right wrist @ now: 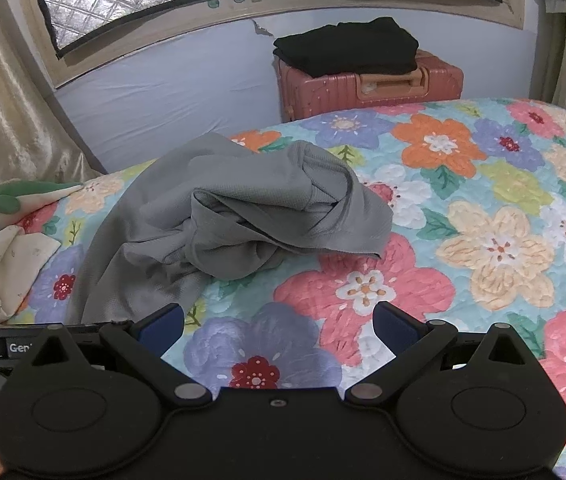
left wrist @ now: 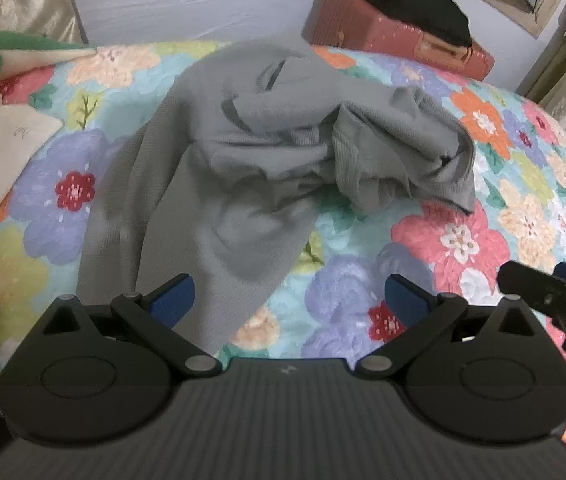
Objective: Fold clothes
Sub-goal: 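Reach both grippers into the crumpled grey shirt and close on its fabric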
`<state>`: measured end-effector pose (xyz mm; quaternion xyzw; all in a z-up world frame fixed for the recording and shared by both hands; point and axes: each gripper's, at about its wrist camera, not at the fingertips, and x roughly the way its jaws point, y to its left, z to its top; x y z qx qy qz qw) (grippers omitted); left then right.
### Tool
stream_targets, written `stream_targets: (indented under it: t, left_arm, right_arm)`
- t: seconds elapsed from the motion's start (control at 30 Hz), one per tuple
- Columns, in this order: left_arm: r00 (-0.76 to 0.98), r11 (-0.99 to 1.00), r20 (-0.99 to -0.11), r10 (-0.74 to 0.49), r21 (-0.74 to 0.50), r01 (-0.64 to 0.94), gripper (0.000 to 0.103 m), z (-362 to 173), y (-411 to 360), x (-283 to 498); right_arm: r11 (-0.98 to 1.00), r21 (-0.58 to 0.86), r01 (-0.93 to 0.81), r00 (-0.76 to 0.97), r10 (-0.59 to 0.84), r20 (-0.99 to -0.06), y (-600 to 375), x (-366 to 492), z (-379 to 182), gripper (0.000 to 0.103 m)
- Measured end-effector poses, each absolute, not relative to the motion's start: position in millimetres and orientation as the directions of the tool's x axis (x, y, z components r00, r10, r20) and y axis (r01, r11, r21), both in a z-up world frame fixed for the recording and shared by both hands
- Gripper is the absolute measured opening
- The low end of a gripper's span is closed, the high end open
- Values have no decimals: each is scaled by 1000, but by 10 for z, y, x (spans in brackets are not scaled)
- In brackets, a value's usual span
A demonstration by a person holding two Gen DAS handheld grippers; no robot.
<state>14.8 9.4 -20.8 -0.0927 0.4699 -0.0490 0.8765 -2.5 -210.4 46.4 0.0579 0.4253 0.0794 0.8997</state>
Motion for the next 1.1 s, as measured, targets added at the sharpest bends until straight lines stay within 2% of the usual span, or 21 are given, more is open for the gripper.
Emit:
stream_targets:
  t: [0.1,0.2,0.4,0.47,0.6,0.7,0.8,0.9,1.03,1.1]
  left_arm:
    - [605,990,-786,-125,-139,24,103,-182,3,169]
    - [607,988,-784,-129,-151,15,103,-241,-7,240]
    - [675,991,-737,-33,-113,-74,103,-299,235,341]
    - [651,978,-759,-10,-143,-151,103,-364,433,423]
    - [604,879,-794,-71,-336,-338,103,-642,904,516]
    - [583,832,-809,-71,-371,-413,100,-796,1056,553]
    - [591,825,-804,-68,-379,-420,98,-863,1043,600]
    - [589,792,-801,-103,-425,-439,91,-967,1067,692]
    - [548,699,-822,-156,-484,-526,91,-1274,1176,745]
    - [576,639,-794,-195,-548,-539,91,-1314,1246,731]
  right_arm:
    - [962,243,-124,620,266,-738,-2159,68,379,102]
    - [946,300,-121,616,309,-724,-2216,162,317,102]
    - [945,283,-162,628,320,-710,-2220,295,243,102]
    - [941,289,-175,626,333,-706,-2242,344,197,102]
    - [931,334,-149,610,353,-709,-2313,492,66,102]
    - [922,373,-103,613,354,-706,-2405,609,-20,102]
    - [885,466,-17,626,373,-685,-2593,751,-91,102]
    - [826,558,75,648,385,-657,-2808,908,-193,102]
    - [777,604,175,667,358,-654,-2981,1093,-346,102]
    - [758,621,197,672,357,-649,-3022,1167,-424,102]
